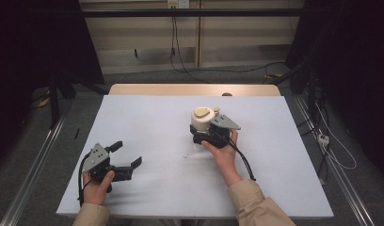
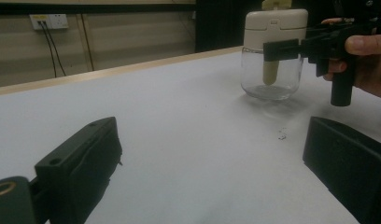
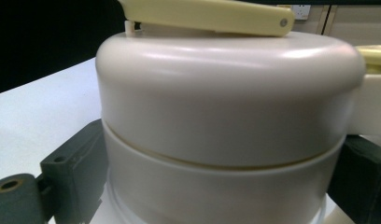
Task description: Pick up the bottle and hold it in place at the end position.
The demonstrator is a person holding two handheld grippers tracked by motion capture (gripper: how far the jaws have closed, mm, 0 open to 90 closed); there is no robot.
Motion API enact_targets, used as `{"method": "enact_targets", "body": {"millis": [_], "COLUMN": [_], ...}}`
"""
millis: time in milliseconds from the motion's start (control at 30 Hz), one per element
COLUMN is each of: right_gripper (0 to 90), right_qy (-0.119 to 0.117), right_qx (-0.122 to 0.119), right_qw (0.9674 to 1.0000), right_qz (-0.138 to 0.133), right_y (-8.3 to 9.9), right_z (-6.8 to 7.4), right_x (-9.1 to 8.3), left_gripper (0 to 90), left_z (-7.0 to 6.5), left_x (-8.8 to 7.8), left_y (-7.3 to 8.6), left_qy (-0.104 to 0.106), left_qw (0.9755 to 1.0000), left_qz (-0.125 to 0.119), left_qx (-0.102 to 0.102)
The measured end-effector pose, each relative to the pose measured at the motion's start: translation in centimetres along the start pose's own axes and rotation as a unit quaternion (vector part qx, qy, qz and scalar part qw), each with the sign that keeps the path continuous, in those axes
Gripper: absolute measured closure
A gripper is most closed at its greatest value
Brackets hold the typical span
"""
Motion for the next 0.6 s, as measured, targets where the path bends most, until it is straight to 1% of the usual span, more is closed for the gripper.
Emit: {"method": "enact_targets", "body": {"millis": [233,367,600], "right_gripper": [5.8,5.9,5.8], "right_qy": [-0.009,-0.011,-0.014], "right_qx": [-0.006,-0.004,-0.010], "right_qw": [0.9999,0.9999,0.9998], "right_qz": [0.004,0.005,0.005], "right_y": [0.3,0.4,0.3], "right_z": [0.6,0.9,1.5], "right_x": [0.3,0.5,1.0], "left_gripper": [3.8,3.8,3.8], "left_z": [0.0,0.0,0.0], "left_x": [0.1,0.0,0.0], "left_y": [0.1,0.1,0.2], "left_qy": [0.001,0.001,0.002], "left_qw": [1.0000,1.0000,1.0000], "left_qz": [0.002,0.002,0.004], "left_qx": [-0.001,-0.002,0.000]}}
Point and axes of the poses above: each handheld gripper's, and its own axes: x roughly forward along the jaws, y roughly out of its underside, z roughly to its left, the point moved 10 cm from there along x, roughly forward along the jaws, and after that the axes turned 10 degrees about -x, right-handed, at the moved point
